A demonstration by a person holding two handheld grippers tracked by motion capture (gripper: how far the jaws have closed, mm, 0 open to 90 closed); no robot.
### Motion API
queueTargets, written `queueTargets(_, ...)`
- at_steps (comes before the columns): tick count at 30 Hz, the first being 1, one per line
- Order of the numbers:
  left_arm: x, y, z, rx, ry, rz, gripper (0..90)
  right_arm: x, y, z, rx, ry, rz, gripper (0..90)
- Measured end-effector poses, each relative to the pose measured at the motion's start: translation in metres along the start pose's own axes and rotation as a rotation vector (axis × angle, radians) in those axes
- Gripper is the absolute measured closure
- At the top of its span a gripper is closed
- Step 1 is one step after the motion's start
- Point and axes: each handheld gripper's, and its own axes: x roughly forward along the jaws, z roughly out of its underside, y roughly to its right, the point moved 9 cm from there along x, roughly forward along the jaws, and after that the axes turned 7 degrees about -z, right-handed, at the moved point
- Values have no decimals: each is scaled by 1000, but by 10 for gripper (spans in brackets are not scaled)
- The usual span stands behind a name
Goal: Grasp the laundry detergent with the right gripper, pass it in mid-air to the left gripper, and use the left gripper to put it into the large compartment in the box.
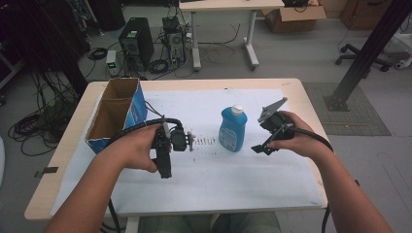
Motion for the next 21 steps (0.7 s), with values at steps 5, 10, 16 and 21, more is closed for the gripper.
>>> queueTargets(5, 0, 0, 1, 1, -4, 0, 3, 7, 0, 0, 26, 39, 5, 34)
queueTargets(10, 1, 1, 0, 0, -1, 0, 3, 12, 0, -1, 52, 89, -2, 34)
queueTargets(16, 3, 1, 1, -2, -8, 3, 3, 17, -2, -2, 58, 119, -1, 33)
queueTargets(21, 5, 2, 2, -2, -8, 3, 3, 21, -3, -4, 66, 146, -6, 33)
